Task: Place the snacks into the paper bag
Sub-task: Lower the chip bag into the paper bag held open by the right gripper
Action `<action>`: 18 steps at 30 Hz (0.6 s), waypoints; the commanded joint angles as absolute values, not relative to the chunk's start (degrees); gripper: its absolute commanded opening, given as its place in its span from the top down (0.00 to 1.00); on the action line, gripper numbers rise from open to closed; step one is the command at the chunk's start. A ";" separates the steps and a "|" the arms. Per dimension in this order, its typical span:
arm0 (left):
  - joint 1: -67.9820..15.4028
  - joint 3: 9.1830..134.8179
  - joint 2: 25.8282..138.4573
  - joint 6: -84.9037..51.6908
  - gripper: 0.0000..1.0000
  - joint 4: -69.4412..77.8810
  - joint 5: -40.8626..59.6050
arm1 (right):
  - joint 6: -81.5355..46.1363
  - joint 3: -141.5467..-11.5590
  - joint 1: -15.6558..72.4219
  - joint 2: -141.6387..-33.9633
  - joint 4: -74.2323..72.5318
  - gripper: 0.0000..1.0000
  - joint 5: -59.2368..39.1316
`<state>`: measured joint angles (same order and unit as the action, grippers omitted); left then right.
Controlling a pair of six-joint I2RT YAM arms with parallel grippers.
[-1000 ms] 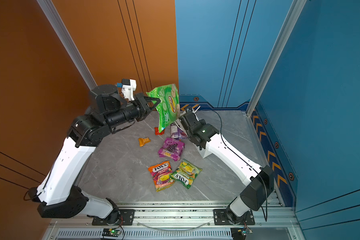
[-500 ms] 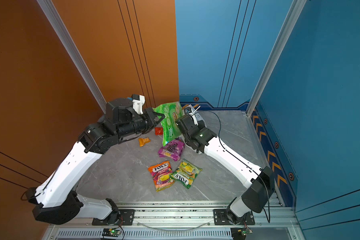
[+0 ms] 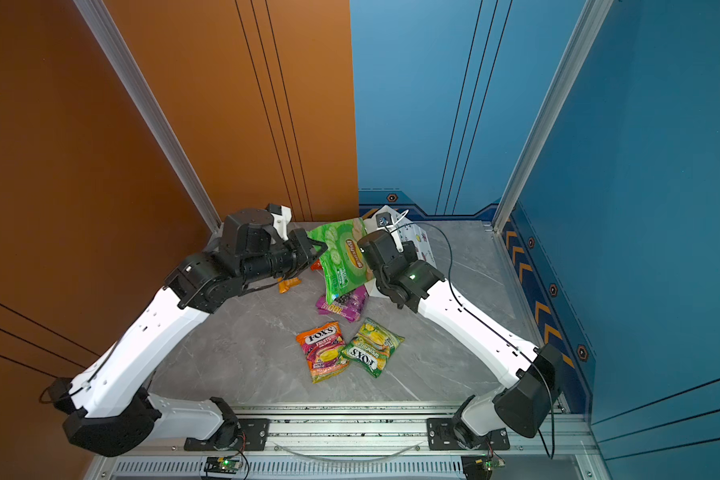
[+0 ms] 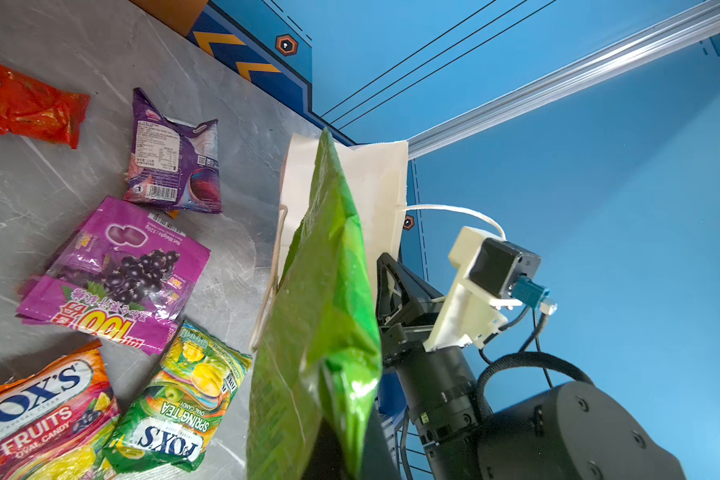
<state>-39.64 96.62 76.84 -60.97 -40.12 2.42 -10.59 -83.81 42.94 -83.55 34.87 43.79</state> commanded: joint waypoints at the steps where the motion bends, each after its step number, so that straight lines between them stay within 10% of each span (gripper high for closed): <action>1: -37.93 95.77 77.46 -60.63 1.00 -39.72 3.16 | -11.90 -82.95 43.73 -81.07 33.30 1.00 44.61; 18: -44.38 105.42 86.49 -53.73 1.00 -42.71 5.52 | -14.19 -81.14 43.90 -80.26 33.96 1.00 42.66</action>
